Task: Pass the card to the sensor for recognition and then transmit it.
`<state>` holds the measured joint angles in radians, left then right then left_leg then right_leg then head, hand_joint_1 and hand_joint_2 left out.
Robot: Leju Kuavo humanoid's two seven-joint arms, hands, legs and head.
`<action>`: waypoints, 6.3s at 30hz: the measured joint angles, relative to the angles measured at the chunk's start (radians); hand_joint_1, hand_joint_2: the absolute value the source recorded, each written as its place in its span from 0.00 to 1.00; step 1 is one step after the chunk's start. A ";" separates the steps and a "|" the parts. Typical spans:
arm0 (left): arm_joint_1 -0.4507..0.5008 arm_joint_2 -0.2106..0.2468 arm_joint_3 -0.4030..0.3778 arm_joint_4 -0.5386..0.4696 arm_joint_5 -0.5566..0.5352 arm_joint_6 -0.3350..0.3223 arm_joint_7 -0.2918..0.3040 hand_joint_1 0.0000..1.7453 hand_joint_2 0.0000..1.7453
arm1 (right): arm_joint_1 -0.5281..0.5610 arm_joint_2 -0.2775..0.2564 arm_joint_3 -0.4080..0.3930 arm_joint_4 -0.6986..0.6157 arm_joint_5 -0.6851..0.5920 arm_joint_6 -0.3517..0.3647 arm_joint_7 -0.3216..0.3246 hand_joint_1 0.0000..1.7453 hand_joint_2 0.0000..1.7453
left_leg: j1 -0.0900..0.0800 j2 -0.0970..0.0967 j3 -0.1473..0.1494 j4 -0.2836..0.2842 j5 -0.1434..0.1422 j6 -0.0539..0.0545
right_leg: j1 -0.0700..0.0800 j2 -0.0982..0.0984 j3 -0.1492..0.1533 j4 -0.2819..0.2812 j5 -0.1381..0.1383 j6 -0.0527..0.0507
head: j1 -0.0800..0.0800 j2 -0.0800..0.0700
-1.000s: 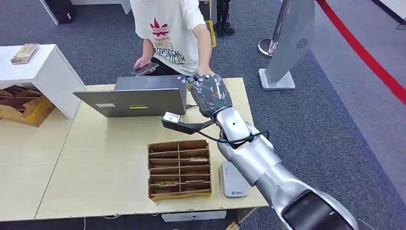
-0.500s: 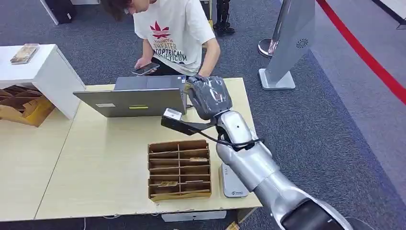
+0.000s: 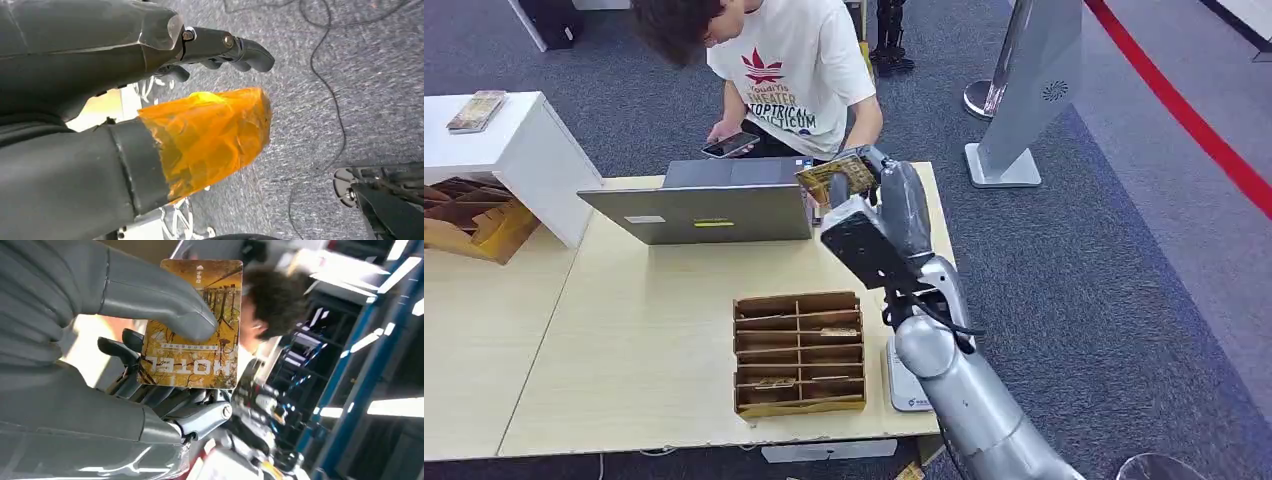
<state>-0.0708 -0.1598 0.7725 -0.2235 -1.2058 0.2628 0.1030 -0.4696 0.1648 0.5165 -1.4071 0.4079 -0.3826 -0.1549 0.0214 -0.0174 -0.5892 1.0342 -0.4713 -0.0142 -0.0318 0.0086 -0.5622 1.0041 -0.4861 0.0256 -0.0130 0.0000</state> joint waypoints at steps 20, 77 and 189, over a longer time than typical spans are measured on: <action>0.035 -0.005 0.108 0.000 0.111 0.030 -0.032 0.00 0.00 | 0.410 -0.163 -0.196 -0.226 -0.242 0.162 0.071 1.00 1.00 | 0.000 0.000 0.000 0.000 0.000 0.000 | 0.000 -0.001 0.000 0.000 0.000 0.000 | 0.000 0.000; 0.031 -0.005 0.132 0.000 0.088 0.053 -0.034 0.00 0.00 | 0.369 -0.174 -0.222 0.254 -0.010 0.198 0.196 1.00 1.00 | 0.000 0.000 0.001 0.000 0.000 0.000 | 0.000 0.000 0.002 0.000 0.000 0.000 | 0.000 0.000; 0.031 -0.005 0.147 0.000 0.083 0.072 -0.043 0.00 0.00 | 0.353 -0.157 -0.230 0.285 -0.007 0.199 0.192 1.00 1.00 | 0.000 0.001 0.005 0.000 0.000 0.000 | 0.000 0.000 0.005 0.000 0.000 0.000 | 0.000 0.000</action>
<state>-0.0397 -0.1648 0.9194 -0.2232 -1.1227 0.3346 0.0603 -0.1161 0.0076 0.2865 -1.1219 0.4009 -0.1839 0.0366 0.0214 -0.0168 -0.5844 1.0340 -0.4713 -0.0140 -0.0318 0.0086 -0.5570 1.0037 -0.4857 0.0258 -0.0130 0.0000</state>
